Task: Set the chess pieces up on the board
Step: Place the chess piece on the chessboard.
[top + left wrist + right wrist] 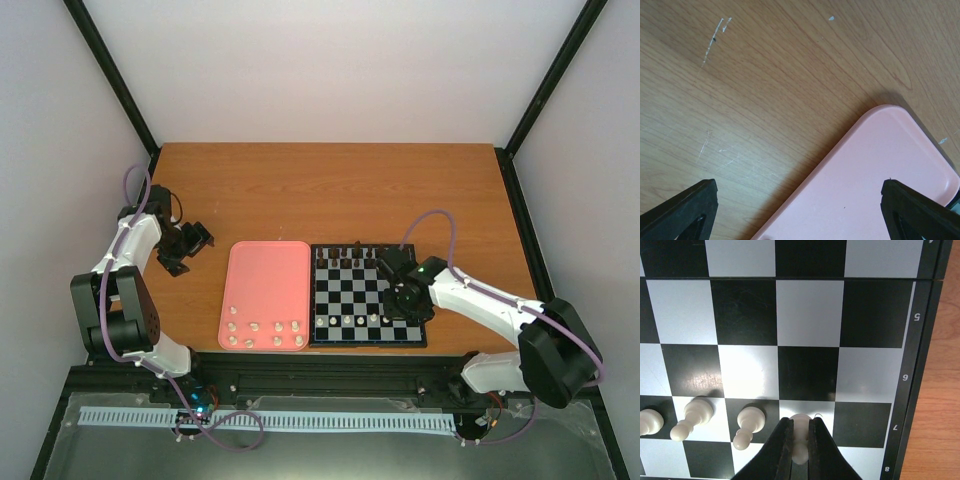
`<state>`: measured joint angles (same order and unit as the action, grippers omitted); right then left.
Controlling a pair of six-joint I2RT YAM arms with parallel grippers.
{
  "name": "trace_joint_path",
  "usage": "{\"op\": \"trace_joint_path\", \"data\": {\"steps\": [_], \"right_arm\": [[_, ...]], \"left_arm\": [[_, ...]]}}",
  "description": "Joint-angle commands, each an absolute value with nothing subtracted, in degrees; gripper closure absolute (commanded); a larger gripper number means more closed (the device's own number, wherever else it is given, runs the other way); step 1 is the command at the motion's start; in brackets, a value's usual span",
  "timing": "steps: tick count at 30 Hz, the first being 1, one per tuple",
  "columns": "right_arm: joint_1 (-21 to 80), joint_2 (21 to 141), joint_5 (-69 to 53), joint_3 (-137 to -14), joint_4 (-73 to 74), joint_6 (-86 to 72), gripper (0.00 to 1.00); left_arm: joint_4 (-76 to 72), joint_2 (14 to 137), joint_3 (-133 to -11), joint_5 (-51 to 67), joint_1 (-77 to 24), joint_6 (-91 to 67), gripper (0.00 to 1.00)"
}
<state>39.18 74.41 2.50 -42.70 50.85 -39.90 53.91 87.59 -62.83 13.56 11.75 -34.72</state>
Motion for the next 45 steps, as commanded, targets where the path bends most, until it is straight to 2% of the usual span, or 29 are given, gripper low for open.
{"op": "trace_joint_path", "data": {"steps": [1, 26, 45], "right_arm": [[38.35, 75.06, 3.03, -41.39, 49.8, -40.32, 0.97], [37.35, 80.45, 0.2, -41.39, 48.14, -37.78, 0.97], [37.4, 75.98, -1.57, -39.37, 50.86, -39.31, 0.97]], "left_arm": [[53.59, 87.23, -63.47, 14.14, 12.13, -34.96, 0.0], [53.13, 89.51, -64.23, 14.32, 12.15, -34.72, 0.0], [53.02, 89.5, -64.08, 14.5, 12.17, -34.8, 0.0]]}}
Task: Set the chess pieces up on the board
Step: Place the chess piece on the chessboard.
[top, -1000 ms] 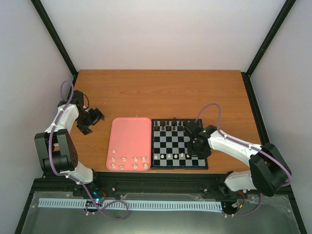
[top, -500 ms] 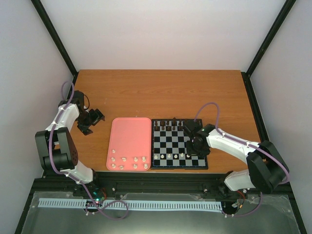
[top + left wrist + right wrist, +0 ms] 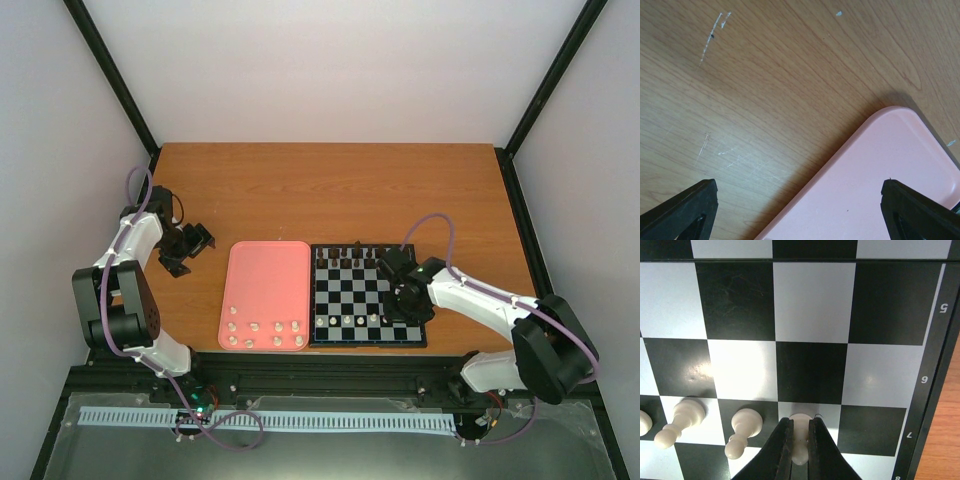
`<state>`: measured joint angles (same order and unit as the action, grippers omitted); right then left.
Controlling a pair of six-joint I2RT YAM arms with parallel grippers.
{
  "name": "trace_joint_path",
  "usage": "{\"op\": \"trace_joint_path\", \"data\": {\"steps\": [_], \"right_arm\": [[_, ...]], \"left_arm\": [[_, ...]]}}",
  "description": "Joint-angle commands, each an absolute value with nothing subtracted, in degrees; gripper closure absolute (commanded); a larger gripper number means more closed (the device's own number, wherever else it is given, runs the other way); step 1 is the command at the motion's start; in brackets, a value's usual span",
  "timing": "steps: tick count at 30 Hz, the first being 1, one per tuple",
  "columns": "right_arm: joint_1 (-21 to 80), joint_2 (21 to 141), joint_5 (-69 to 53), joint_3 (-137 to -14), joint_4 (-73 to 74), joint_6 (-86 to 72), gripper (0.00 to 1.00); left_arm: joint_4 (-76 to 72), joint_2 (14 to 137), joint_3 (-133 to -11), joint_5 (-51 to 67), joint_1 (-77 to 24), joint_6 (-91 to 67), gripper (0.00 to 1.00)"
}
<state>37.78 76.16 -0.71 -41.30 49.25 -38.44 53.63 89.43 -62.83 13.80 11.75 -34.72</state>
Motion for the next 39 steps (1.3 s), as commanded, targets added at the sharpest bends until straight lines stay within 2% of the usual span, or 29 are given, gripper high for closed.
{"op": "trace_joint_path", "data": {"steps": [1, 14, 20, 30, 35, 39], "right_arm": [[37.36, 76.06, -1.37, -39.37, 50.99, -39.44, 0.97], [37.35, 77.37, 0.04, -39.81, 52.67, -39.21, 0.96], [37.35, 77.22, 1.12, -40.82, 53.22, -38.78, 0.72], [37.35, 74.9, 2.83, -43.82, 56.74, -38.64, 0.69], [37.36, 71.85, 2.17, -49.61, 60.39, -36.38, 0.61], [37.35, 71.93, 0.95, -54.14, 62.71, -33.99, 0.59]], "left_arm": [[53.0, 89.46, -64.01, 14.5, 12.16, -34.8, 0.0], [52.84, 89.58, -63.98, 14.59, 12.13, -34.8, 0.0], [52.79, 89.87, -64.07, 14.65, 12.13, -34.8, 0.0], [52.71, 90.0, -64.11, 14.75, 12.16, -34.81, 0.0], [52.74, 90.1, -64.34, 14.76, 12.14, -34.87, 0.0], [52.75, 90.1, -64.41, 14.91, 12.13, -34.89, 0.0]]}}
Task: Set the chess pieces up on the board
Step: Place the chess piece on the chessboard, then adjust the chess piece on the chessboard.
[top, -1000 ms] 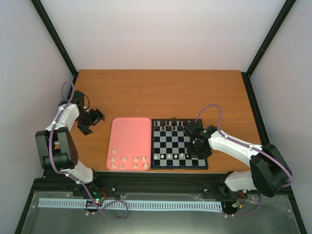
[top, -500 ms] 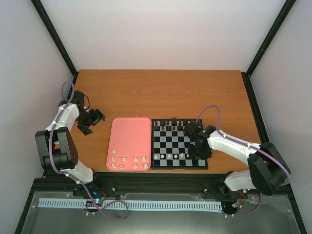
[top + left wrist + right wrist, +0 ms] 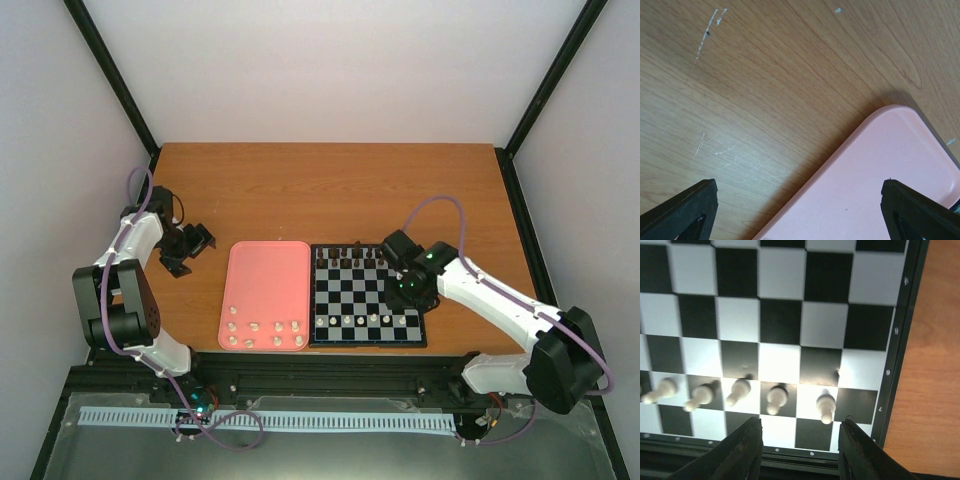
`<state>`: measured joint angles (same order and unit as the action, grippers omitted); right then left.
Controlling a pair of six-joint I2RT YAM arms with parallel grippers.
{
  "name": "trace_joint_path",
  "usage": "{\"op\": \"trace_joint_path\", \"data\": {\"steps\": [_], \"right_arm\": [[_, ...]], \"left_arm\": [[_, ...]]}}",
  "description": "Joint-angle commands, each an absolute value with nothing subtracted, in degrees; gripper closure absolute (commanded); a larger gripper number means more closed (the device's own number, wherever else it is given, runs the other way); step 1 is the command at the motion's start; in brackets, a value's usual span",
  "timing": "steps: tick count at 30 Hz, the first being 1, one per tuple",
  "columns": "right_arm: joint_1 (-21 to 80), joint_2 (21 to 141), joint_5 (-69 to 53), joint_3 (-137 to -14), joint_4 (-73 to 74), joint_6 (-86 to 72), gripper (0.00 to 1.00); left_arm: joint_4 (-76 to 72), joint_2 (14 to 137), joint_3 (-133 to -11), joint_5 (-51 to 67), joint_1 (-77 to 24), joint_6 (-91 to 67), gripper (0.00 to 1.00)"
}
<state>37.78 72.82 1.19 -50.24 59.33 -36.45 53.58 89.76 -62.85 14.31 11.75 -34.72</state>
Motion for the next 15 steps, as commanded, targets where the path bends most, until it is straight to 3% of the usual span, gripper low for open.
{"op": "trace_joint_path", "data": {"steps": [1, 8, 15], "right_arm": [[37.36, 72.16, 0.77, -55.04, 62.76, -33.46, 0.57], [37.51, 76.01, -1.05, -59.33, 61.2, -32.95, 0.57], [37.53, 75.8, 0.25, -53.83, 63.05, -37.35, 0.56]], "left_arm": [[52.75, 90.1, -64.42, 15.01, 12.15, -34.89, 0.0], [52.89, 89.5, -64.34, 15.12, 12.16, -34.8, 0.0], [53.13, 88.98, -64.25, 15.24, 12.17, -34.72, 0.0]]}}
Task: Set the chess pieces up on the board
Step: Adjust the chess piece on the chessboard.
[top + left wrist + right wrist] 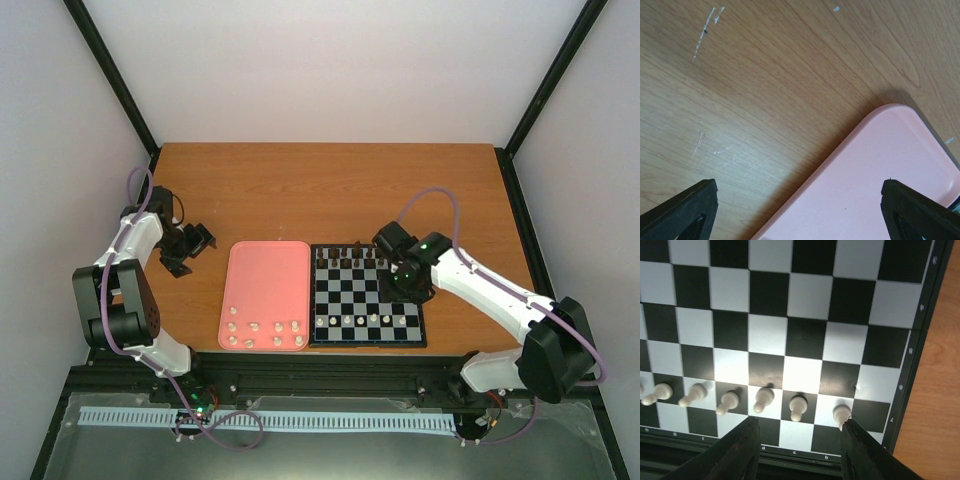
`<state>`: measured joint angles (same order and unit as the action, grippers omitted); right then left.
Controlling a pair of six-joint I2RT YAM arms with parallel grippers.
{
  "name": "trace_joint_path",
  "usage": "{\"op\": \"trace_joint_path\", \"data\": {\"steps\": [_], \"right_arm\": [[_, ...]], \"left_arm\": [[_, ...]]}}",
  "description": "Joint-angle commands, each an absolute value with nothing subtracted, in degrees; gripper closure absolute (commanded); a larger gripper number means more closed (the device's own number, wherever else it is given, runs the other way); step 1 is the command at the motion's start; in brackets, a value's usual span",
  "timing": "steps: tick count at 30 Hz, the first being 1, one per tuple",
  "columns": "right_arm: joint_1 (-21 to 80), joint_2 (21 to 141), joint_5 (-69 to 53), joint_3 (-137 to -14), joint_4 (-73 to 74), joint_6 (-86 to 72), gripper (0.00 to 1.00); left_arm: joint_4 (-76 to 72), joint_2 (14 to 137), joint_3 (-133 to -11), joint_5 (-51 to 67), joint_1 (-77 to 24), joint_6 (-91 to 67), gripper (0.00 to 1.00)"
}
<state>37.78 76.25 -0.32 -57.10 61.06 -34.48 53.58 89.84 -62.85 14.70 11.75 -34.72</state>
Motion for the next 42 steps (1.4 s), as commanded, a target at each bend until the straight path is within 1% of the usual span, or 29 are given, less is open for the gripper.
{"op": "trace_joint_path", "data": {"steps": [1, 4, 5, 6, 7, 8, 13, 21, 31, 42], "right_arm": [[37.53, 75.43, -0.19, -52.44, 62.62, -37.84, 0.56], [37.54, 74.49, -1.55, -50.03, 61.11, -39.1, 0.58], [37.55, 74.56, -1.73, -49.28, 60.99, -39.47, 0.62], [37.49, 74.74, -1.75, -48.37, 60.94, -39.79, 0.69], [37.45, 75.05, -1.68, -47.63, 60.99, -40.03, 0.73], [37.44, 75.28, -1.72, -46.89, 60.93, -40.14, 0.75], [37.44, 75.14, -2.74, -45.64, 58.24, -39.99, 0.73], [37.38, 77.67, -1.6, -45.77, 58.01, -39.17, 0.72], [37.27, 80.44, -1.73, -47.34, 57.44, -37.84, 0.73], [37.27, 80.84, -2.75, -47.86, 56.53, -37.18, 0.73]], "left_arm": [[53.09, 89.07, -64.25, 15.36, 12.13, -34.79, 0.0], [53.12, 89.17, -64.33, 15.36, 12.13, -34.82, 0.0], [53.09, 89.3, -64.34, 15.45, 12.13, -34.85, 0.0], [53.06, 89.44, -64.38, 15.53, 12.14, -35.0, 0.0], [53.15, 89.67, -64.46, 15.63, 12.15, -34.92, 0.0], [53.17, 89.79, -64.55, 15.79, 12.13, -34.86, 0.0], [53.27, 90.01, -64.7, 15.73, 12.13, -34.82, 0.0], [53.18, 90.31, -64.77, 15.6, 12.18, -34.76, 0.0], [53.1, 91.1, -65.03, 15.54, 12.2, -34.72, 0.0], [52.95, 91.84, -65.3, 15.64, 12.16, -34.72, 0.0]]}}
